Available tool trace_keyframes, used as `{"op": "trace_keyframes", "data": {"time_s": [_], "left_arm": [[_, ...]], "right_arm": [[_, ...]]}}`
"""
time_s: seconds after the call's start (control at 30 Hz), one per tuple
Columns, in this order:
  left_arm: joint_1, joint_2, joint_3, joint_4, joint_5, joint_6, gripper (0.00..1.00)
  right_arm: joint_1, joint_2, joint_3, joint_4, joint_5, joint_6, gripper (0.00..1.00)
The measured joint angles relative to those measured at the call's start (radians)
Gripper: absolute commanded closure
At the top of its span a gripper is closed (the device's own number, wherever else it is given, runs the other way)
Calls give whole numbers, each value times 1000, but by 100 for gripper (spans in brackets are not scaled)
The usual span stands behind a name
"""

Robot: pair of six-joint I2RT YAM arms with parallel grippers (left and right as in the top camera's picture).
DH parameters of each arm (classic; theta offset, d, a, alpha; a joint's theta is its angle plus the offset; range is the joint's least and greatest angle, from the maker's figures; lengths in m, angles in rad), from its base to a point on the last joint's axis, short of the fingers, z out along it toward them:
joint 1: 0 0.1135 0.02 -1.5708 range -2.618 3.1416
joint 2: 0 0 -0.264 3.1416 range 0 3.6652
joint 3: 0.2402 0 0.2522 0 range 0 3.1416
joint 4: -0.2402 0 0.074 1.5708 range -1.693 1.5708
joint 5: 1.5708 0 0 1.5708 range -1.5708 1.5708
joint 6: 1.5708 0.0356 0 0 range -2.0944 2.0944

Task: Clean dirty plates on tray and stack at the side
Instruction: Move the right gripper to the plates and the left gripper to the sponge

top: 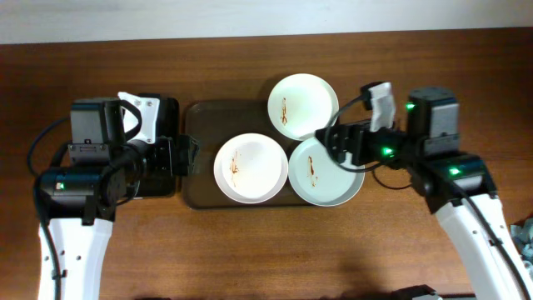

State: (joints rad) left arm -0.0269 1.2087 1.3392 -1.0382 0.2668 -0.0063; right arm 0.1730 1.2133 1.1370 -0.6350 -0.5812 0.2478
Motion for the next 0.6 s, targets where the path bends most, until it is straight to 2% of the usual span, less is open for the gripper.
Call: {"op": "trace_keyframes", "data": {"time_s": [0.13, 0.23, 0.27, 0.33, 0.4, 0.6], "left_arm": [[-1, 32, 1, -63, -127, -145, 11], [-1, 46, 10, -105, -191, -194, 11], [-1, 54, 36, -147, -216, -203, 16], [0, 60, 105, -213, -254, -212, 21], [8, 57, 164, -245, -276, -220, 21], [149, 154, 183, -296, -346, -278, 21]], "right_arm": [[144, 8, 0, -10, 208, 101, 28], [229, 84, 18, -11, 298, 138, 29], [250, 135, 47, -32, 312, 142, 29], [266, 242, 143, -100, 341, 145, 29], [267, 322, 212, -113, 358, 140, 29], [267, 383, 225, -128, 383, 145, 28]]}}
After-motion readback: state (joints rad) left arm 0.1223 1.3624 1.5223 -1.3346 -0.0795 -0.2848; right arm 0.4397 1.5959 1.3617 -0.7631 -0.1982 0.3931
